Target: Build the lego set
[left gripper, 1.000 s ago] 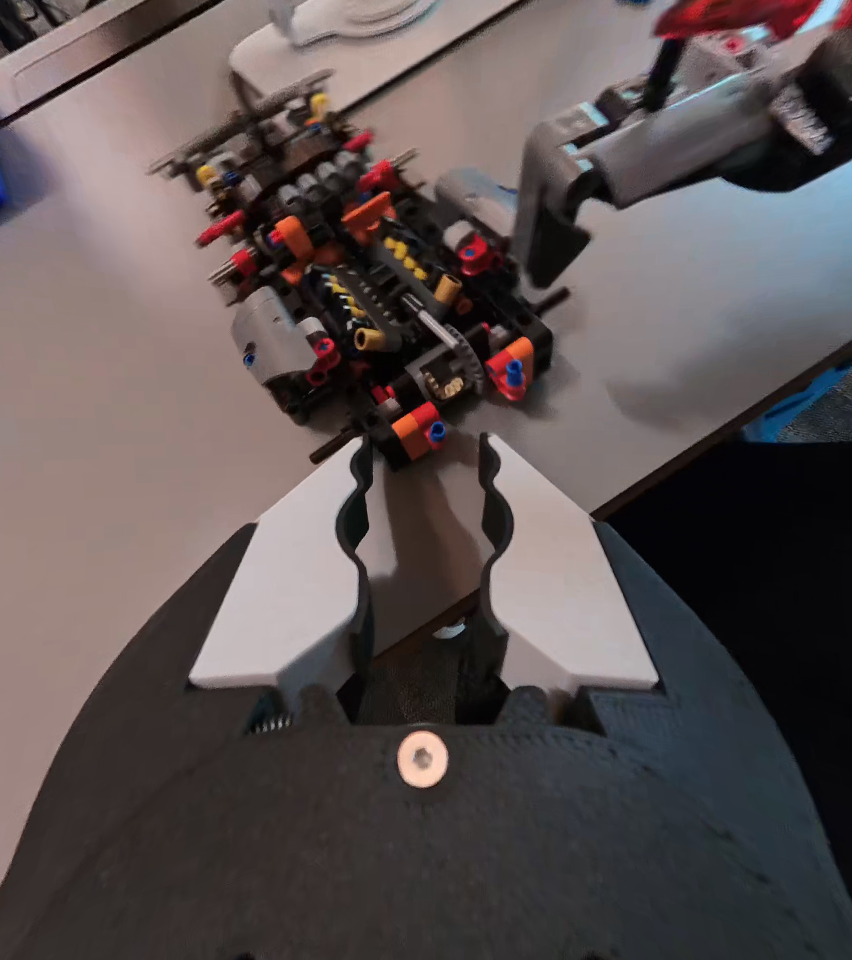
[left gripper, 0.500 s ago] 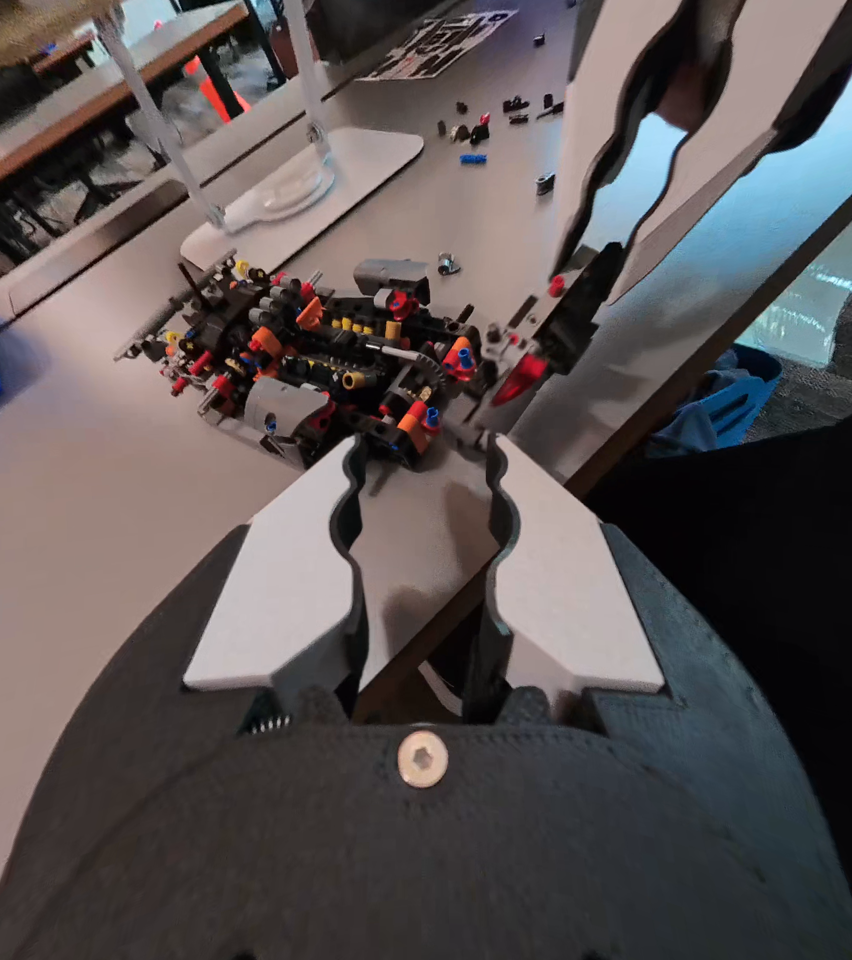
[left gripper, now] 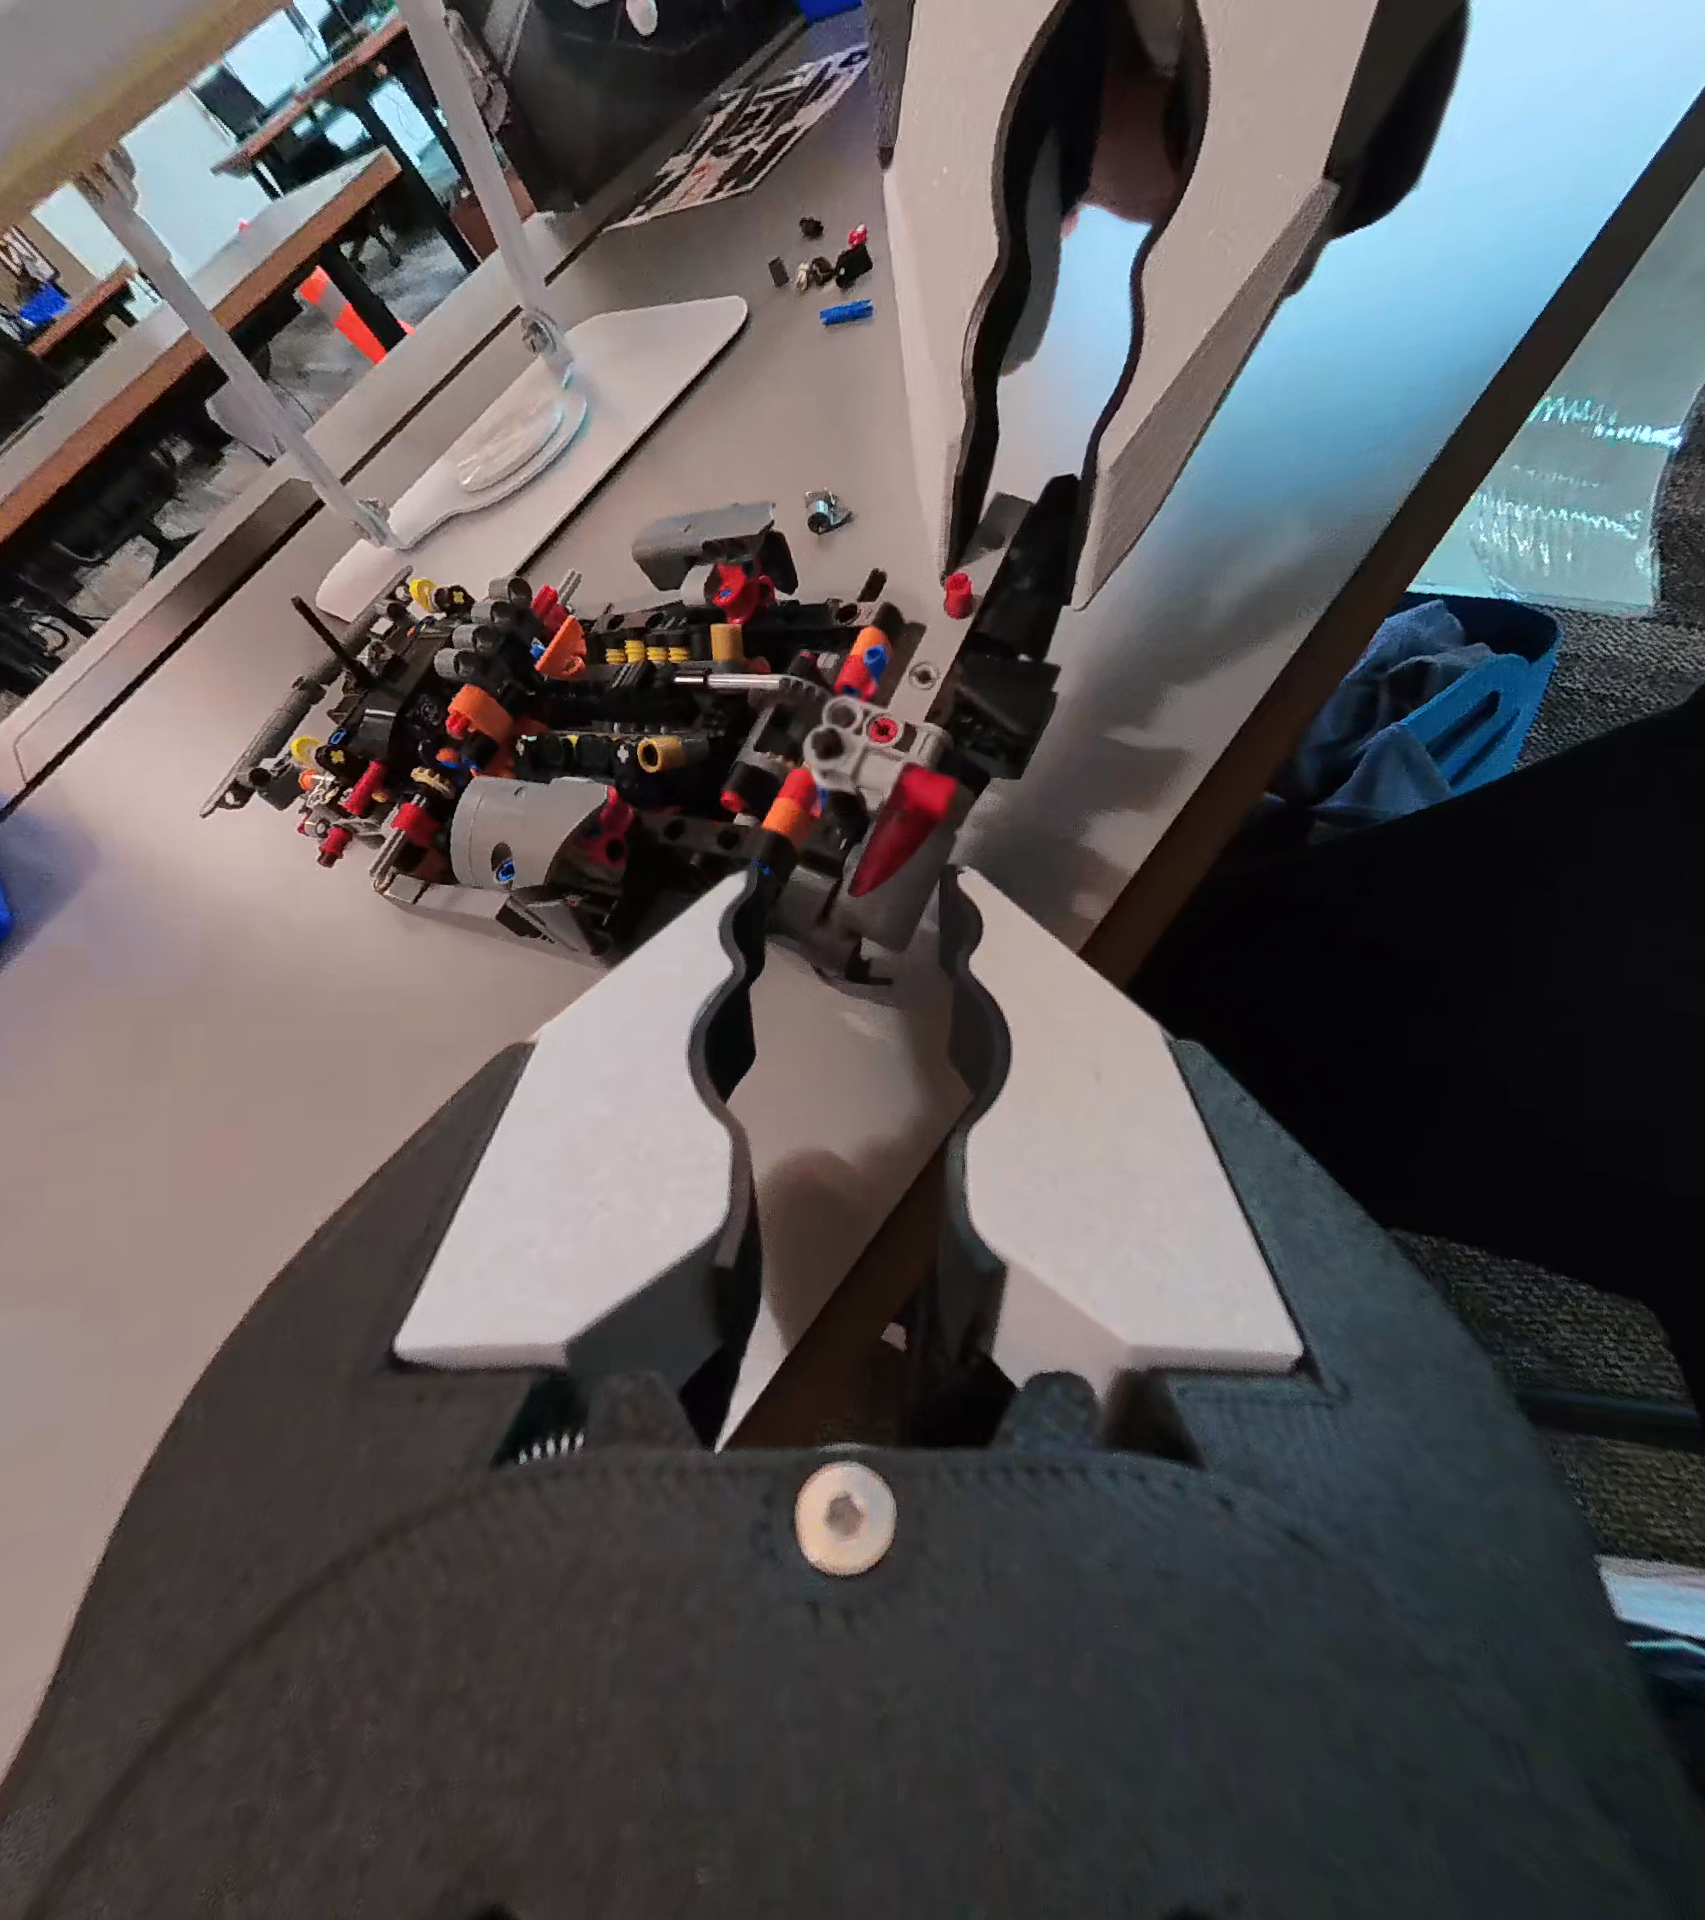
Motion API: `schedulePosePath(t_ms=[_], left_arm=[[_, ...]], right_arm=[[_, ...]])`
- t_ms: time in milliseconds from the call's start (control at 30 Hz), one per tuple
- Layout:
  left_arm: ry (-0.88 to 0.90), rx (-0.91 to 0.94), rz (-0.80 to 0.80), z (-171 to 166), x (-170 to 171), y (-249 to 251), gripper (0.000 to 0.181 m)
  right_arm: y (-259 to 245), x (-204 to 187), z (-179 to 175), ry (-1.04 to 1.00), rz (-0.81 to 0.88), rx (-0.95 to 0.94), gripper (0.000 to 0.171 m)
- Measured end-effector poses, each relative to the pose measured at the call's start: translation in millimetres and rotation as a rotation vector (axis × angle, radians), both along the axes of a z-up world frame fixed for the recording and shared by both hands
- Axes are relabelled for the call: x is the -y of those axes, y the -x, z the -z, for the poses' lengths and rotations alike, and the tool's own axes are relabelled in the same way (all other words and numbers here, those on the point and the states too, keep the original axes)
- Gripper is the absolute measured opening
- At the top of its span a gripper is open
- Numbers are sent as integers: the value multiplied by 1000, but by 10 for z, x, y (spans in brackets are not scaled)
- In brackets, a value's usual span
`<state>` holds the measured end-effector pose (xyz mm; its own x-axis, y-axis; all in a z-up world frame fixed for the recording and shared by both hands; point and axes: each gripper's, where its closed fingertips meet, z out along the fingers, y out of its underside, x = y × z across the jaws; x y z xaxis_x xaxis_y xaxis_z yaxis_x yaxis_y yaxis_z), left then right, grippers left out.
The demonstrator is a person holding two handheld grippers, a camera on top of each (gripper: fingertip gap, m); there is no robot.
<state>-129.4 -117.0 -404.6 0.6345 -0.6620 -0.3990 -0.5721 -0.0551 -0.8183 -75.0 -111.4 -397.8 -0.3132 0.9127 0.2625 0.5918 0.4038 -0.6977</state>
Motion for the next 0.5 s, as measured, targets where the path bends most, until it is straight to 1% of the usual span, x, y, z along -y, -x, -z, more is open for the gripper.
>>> schedulePosePath(t_ms=[133, 500], left_arm=[[-7, -29, 3, 30, -1, 38, 31], [-25, -39, -6, 50, -78, 19, 29]], right_arm=[[44, -7, 73, 16, 13, 9, 19], [26, -75, 93, 34, 45, 4, 19]])
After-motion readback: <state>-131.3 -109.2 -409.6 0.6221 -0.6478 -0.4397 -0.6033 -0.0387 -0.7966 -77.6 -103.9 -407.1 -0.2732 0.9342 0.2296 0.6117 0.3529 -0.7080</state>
